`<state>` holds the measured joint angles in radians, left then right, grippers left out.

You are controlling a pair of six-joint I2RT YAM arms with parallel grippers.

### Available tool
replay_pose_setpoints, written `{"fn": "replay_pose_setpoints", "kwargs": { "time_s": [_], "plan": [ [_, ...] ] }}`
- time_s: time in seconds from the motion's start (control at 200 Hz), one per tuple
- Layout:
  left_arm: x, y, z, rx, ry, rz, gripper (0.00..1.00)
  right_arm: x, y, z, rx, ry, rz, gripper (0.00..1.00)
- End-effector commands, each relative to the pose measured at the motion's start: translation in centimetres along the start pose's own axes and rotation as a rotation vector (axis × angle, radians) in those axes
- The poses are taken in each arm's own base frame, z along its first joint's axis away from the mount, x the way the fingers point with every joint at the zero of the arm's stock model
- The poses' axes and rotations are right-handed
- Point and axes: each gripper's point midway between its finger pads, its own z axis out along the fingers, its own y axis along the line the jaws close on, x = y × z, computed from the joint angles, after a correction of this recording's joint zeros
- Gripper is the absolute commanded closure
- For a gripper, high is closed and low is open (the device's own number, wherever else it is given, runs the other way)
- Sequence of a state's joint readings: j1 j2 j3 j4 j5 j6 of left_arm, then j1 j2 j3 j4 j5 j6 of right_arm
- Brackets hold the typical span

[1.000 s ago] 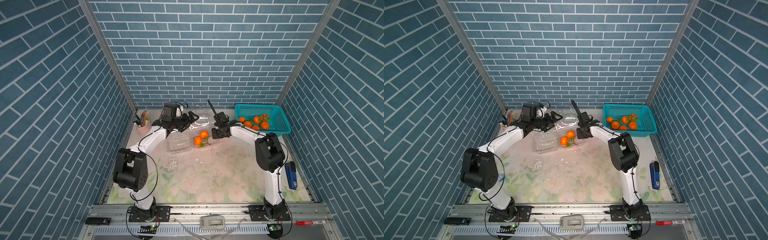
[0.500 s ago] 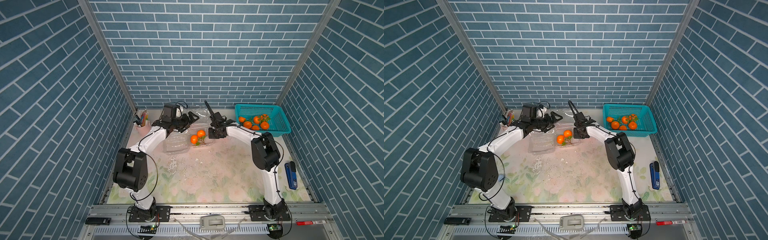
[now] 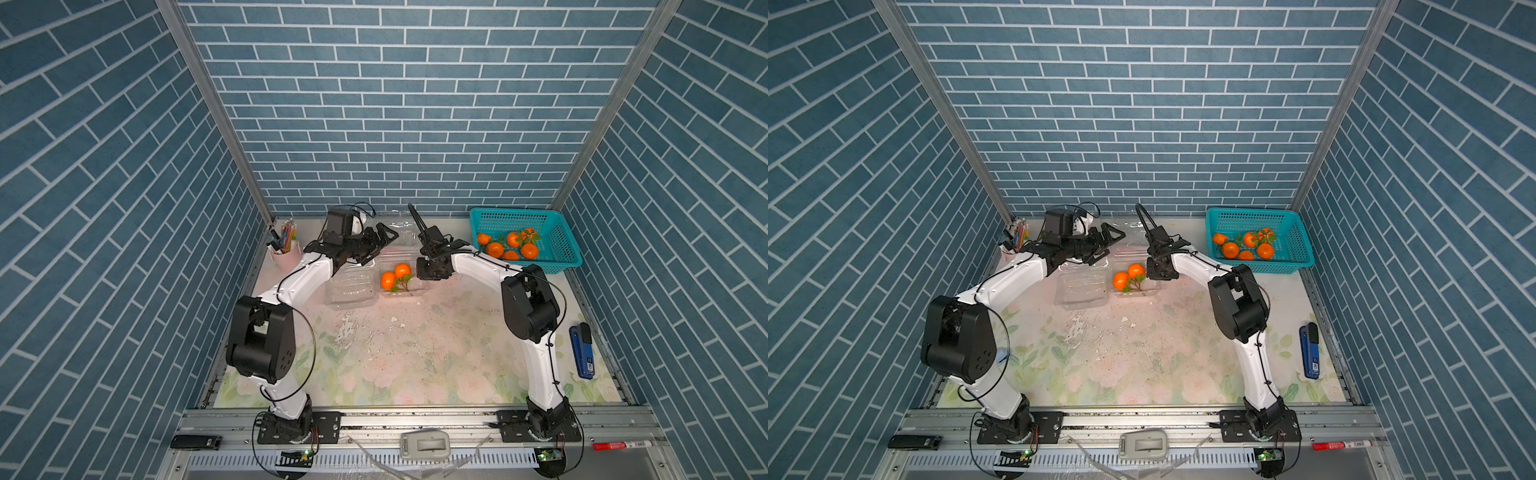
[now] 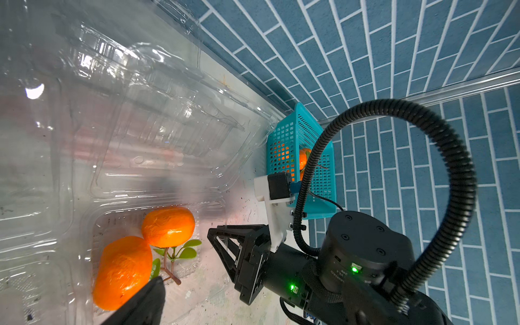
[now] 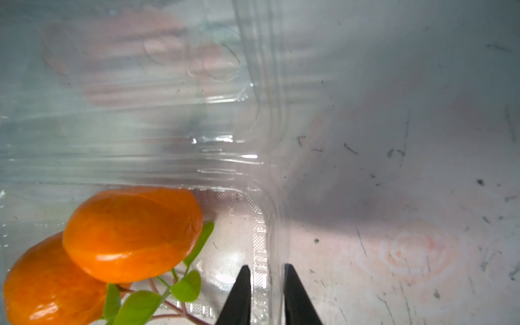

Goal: Take oranges out of containers
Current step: Place the packing box at the center of the board.

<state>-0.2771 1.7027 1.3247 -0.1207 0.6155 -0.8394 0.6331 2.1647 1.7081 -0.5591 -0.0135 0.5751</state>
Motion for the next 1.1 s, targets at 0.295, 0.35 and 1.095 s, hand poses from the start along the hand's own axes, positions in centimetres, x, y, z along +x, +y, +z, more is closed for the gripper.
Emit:
{"fn": "replay_pose_setpoints", "kwargs": {
  "time_s": [0.295, 0.35, 1.095],
  "plan": [
    [0.0, 0.7, 0.1, -0.001, -0.001, -0.002, 0.01, -2.0, 0.1, -6.1, 0.040, -0.094, -0.079, 0.51],
    [0.0, 0.6, 0.1, -0.002, -0.004, -0.001, 0.01, -2.5, 0.6, -7.1, 0.030, -0.123, -0.095, 0.44],
    [2.1, 6.9, 2.0, -0.076, 0.008, -0.279, 0.01, -2.3, 5.8, 0.7, -0.119, -0.089, -0.093, 0.22]
  ]
}}
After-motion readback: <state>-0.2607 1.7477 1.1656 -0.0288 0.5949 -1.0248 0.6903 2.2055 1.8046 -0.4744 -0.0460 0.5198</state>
